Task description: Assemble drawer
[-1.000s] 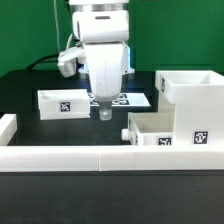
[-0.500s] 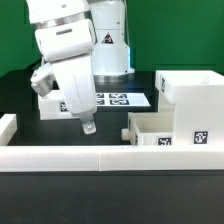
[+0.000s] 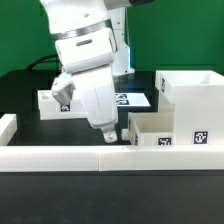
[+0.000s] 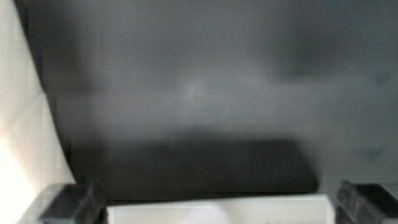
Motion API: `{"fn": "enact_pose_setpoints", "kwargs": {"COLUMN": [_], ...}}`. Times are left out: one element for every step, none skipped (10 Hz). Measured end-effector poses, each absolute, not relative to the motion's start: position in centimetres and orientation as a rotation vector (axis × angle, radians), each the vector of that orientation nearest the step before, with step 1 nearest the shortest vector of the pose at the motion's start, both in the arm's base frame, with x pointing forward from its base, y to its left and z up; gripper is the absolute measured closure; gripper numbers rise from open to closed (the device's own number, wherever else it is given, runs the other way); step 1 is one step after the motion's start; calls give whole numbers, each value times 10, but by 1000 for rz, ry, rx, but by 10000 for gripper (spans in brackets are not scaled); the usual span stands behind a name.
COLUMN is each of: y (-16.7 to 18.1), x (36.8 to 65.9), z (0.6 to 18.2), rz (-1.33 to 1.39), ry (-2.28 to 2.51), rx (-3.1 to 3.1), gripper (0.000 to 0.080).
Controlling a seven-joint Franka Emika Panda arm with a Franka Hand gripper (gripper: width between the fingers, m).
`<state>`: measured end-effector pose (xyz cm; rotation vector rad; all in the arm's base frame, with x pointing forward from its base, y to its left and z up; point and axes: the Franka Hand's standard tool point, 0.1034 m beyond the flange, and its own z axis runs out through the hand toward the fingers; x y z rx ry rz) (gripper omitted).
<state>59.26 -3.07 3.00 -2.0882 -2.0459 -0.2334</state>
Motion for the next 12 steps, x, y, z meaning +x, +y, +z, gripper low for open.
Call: {"fn": "enact_pose_setpoints", "kwargs": {"y": [-29,-31,-31,-31,-31,-28,-22,-18,-15,-10,-4,0], "x": [592,592,591,591,591,592,592,593,593,593,593,593], "z": [30,30,29,29,29,28,27,27,28,27,27,27], "rz": [-232,-231,-230,-230,-230,-232,-235,-239,-241,-244,-244,-242], "ry": [-2034,-2031,-2030,-2030,-2030,-2033,-2038,-2041,-2042,-2044,-2039,-2036], "rx": [-2095,-2098,-2097,-2097,-2097,-2094,-2082,-2077,-2073,-2066,-2064,-2065], "gripper": [150,150,150,150,150,150,150,150,150,150,150,150]}}
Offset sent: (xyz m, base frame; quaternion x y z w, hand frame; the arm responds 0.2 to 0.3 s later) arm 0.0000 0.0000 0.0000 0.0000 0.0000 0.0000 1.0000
